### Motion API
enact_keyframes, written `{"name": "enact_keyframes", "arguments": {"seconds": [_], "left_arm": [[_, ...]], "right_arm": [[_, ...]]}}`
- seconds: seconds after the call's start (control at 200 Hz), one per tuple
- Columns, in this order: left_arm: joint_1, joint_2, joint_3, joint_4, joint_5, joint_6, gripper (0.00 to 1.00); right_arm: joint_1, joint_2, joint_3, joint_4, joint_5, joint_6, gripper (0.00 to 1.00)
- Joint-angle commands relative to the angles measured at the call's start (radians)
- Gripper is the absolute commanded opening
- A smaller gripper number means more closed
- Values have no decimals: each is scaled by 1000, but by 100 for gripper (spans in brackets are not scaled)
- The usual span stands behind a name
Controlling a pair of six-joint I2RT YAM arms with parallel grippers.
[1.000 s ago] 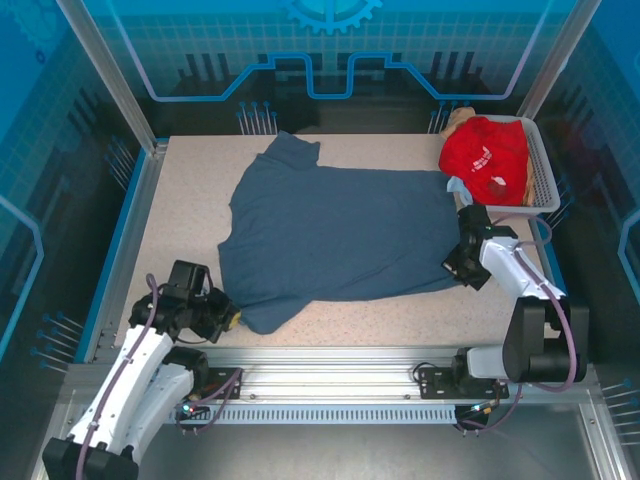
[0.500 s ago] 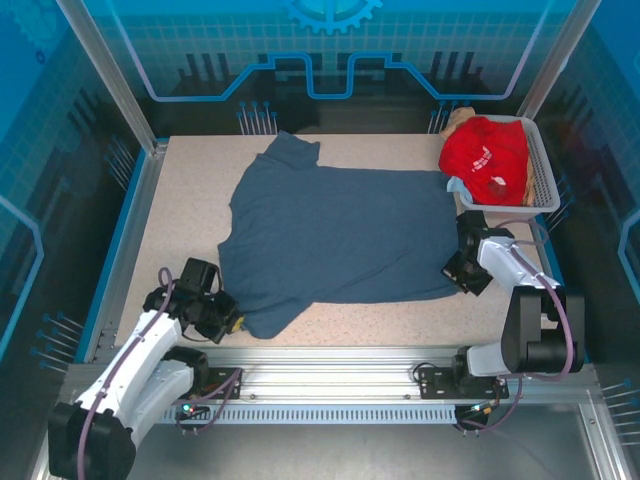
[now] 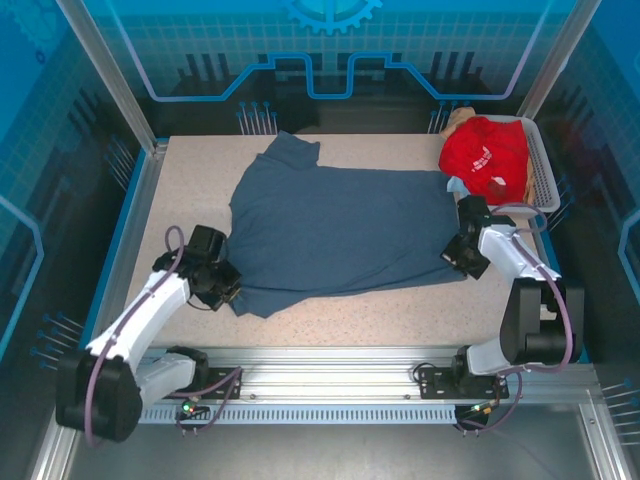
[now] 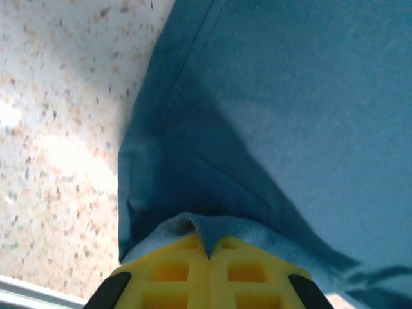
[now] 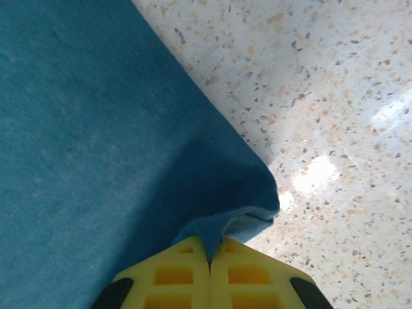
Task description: Fold and stack the t-shirts
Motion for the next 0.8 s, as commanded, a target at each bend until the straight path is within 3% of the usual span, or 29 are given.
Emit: {"name": "enact_keyframes", "arguments": {"seconds": [0.0,0.165,0.31,0.61,0.79], "left_arm": [[32,97,28,101,-82,94,0],[85,243,91,213,-105,185,0],[79,297,144,138,-58,188,0],[-4,-173,-24,-220,-41,61,0],[-5,-252,-134,-195,17,27,0]], "right_arm": [[20,20,7,-7,-25,7,0],[49,27,-24,6,-34,30,0],[47,32,-42,-26,-3,58,0],[30,-98,-110,-127,25,82,0],[30,-124,-164,-175,-28,121,0]]}}
